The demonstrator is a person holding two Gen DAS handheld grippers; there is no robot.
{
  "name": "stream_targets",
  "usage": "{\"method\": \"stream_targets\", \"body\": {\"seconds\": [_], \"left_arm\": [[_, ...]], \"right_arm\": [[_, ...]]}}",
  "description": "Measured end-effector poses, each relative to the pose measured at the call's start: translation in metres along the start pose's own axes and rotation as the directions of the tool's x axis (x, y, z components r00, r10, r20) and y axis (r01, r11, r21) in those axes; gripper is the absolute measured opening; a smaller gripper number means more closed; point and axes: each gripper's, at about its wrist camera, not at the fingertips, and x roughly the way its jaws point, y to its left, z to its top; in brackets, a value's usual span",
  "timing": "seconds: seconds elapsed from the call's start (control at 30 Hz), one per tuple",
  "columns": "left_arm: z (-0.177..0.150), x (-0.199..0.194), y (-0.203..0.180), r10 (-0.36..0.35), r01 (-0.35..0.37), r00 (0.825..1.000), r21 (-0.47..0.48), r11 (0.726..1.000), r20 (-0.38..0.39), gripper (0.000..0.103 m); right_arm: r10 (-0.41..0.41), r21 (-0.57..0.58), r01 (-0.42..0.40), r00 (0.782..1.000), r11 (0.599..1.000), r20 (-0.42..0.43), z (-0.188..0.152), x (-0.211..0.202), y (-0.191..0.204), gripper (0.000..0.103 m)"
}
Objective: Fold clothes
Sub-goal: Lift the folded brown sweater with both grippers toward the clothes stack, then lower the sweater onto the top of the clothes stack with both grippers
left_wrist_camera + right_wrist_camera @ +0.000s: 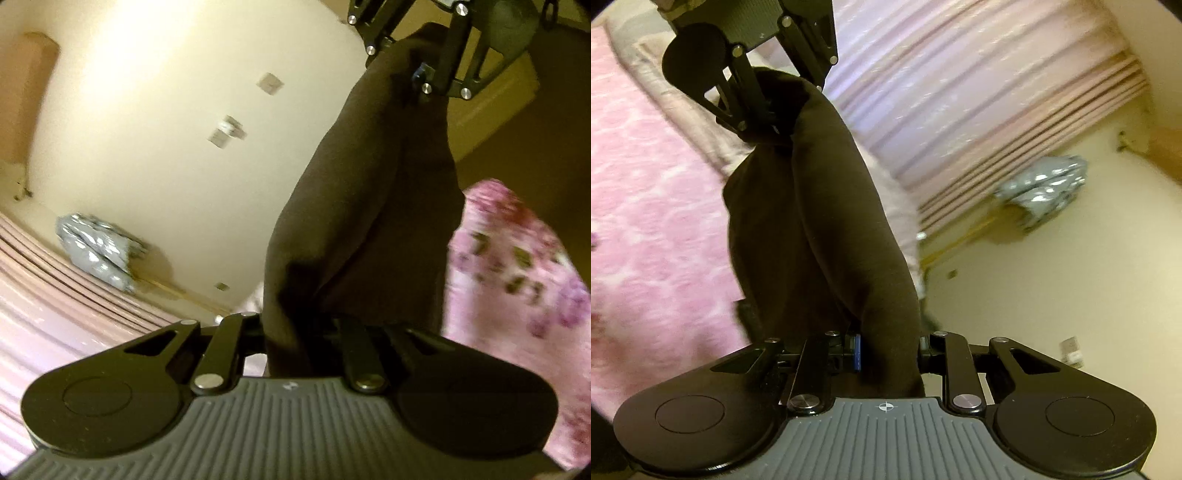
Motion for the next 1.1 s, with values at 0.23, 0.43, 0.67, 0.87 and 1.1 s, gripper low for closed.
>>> {"method": "stream_targets", "body": {"seconds": [0.23,0.43,0.67,0.87,1.1], "left_arm": [[0.044,0.105,0.070,0.125,-0.127,0.991,-0.043,0.991,-0.044,0.012],[0.051,0.196,0.090,0.262,-0.264,0.962,-0.012,0.964,-0.079,0.012],[-0.028,0.298,-0.048,0.083,-0.071,0.956,0.052,0.996,-0.281,0.010],[-0.057,0.297,-0.091,0.109,-0.108,0.946,0.019,0.994,-0.305,0.010],[-0.052,0.302,-0.087,0.112,-0.107,0.952,0.031,0.994,-0.287,0.006]], "right_arm": [[-0.079,-0.059,0.086,0.991,0.995,0.112,-0.017,0.092,-0.113,0.023],[-0.199,-0.136,0.236,0.950,0.962,0.240,-0.043,0.180,-0.157,0.023],[-0.024,-0.201,0.055,0.988,0.978,0.156,-0.122,0.271,-0.067,0.023],[0.032,-0.190,-0.013,0.995,0.982,0.097,-0.147,0.272,-0.053,0.023],[0.081,-0.160,-0.073,0.996,0.984,0.043,-0.159,0.274,-0.039,0.017]]}}
